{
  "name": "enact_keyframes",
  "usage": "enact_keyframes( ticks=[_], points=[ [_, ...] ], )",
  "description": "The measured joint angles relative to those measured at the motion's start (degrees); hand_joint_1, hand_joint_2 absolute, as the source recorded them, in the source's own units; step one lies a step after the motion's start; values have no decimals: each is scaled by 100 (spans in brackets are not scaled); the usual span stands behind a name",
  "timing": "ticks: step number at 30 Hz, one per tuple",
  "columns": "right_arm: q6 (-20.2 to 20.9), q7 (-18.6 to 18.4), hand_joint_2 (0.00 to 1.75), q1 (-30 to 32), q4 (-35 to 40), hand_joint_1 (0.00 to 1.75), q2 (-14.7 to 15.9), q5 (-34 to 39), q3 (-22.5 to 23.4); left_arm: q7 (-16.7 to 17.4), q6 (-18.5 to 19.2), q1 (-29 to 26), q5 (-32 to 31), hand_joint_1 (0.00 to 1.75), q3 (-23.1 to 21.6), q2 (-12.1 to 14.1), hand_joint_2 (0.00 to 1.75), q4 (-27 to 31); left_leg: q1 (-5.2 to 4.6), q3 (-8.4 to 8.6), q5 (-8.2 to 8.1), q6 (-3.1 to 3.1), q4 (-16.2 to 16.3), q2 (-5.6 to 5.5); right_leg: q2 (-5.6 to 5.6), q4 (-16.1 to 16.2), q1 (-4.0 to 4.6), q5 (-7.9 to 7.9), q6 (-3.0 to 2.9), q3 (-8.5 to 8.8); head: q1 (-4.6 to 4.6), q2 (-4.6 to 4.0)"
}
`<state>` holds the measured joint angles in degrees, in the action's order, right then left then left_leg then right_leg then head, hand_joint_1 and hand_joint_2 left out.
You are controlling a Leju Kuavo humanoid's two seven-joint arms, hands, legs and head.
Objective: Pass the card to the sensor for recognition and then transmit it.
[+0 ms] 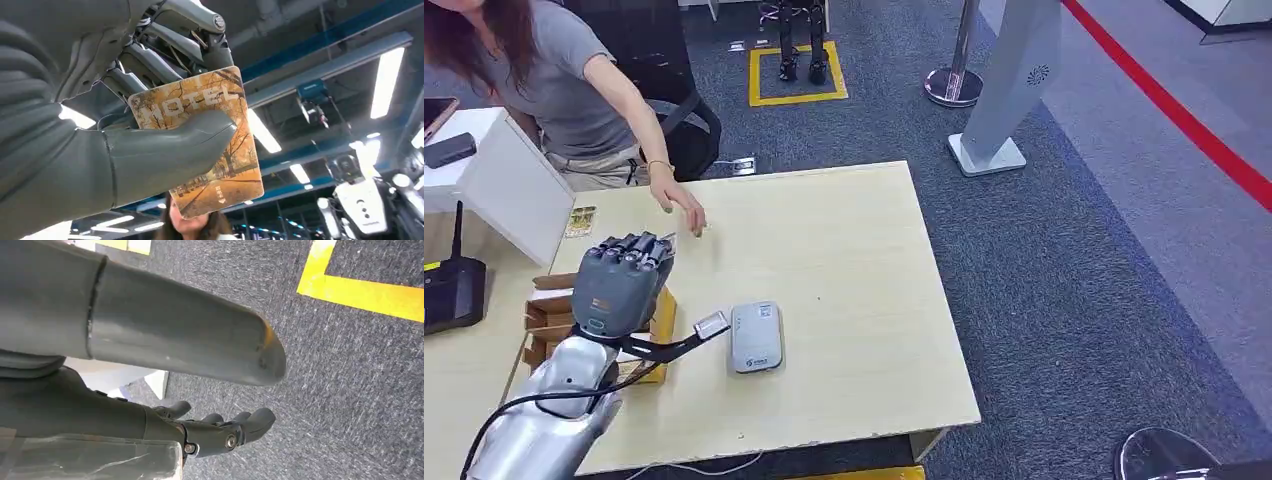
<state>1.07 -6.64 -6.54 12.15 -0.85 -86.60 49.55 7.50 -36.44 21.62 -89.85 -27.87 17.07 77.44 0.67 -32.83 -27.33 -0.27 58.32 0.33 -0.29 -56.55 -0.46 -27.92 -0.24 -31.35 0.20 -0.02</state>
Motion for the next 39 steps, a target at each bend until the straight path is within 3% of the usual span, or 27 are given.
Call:
enact_keyframes(
  ticks=[9, 14, 16, 20, 28, 29, 30, 31, 33, 34, 39],
  points=[
    [-31, 0, 0, 6, 0, 0, 0, 20, 2, -116, 0, -6, 0, 175, 223, 105, 175, 74, 0, 0, 0, 0, 0, 2, 2, 0, -1, 0, 0, -1, -2, 0],
    [-48, 13, 0, 49, 0, 0, 0, 96, 2, -921, 0, -28, 162, 175, 978, 153, 175, 0, 4, 0, 0, 0, 0, 2, 3, -1, -1, 0, -1, -2, -2, 0],
    [-52, 20, 0, 76, 0, 0, 0, 105, 2, -1093, 0, -50, 175, 175, 1321, 153, 175, -29, 4, 0, 0, 0, -1, 2, 4, -1, 0, -1, -1, -3, -2, 0],
    [-57, 68, 0, 105, 0, 0, 0, 107, 2, -1342, 0, -115, 201, 175, 1784, 153, 175, -37, 3, -1, 0, 0, -1, 2, 4, -1, 1, -1, -1, -3, 0, 0],
    [-66, 90, 0, 129, -2, 0, -2, 140, 2, -1589, 0, -211, 225, 175, 2205, 70, 175, -37, -1, -1, 0, 0, -1, 2, 3, 1, -1, 0, 0, -2, -2, 0],
    [-66, 90, 0, 131, -2, 0, 0, 142, 2, -1604, 0, -218, 225, 166, 2236, 59, 175, -37, -1, -1, 0, 0, 0, 2, 3, 1, -1, 0, 0, -2, -2, 0],
    [-68, 90, 0, 132, -2, 0, 0, 149, 2, -1615, 0, -223, 227, 117, 2256, 44, 175, -37, -1, -1, 0, 0, 0, 2, 3, 1, -1, 0, 0, -2, -2, -2],
    [-68, 90, 0, 133, -2, 0, 0, 155, 2, -1620, 0, -225, 227, 98, 2282, 26, 175, -37, -1, -1, 0, 0, 0, 2, 3, 1, -1, 0, 0, -2, -2, 0],
    [-68, 90, 0, 135, -2, 0, 0, 157, 2, -1646, 0, -230, 227, 98, 2319, -2, 175, -37, -1, -1, 0, 0, 0, 2, 3, 1, -1, 0, 0, -3, -2, 0],
    [-66, 90, 0, 137, -2, 0, -2, 164, 2, -1674, 0, -233, 230, 0, 2336, -13, 175, -37, -1, -1, 0, 0, 0, 1, 3, 1, -1, -1, 0, -3, -2, 0],
    [-68, 103, 0, 142, -2, 0, 0, 175, 2, -1690, 0, -243, 216, 0, 2376, -88, 175, -37, 0, -2, 0, 0, 0, 2, 3, 1, -1, -1, 0, -3, -2, 0]
  ],
)
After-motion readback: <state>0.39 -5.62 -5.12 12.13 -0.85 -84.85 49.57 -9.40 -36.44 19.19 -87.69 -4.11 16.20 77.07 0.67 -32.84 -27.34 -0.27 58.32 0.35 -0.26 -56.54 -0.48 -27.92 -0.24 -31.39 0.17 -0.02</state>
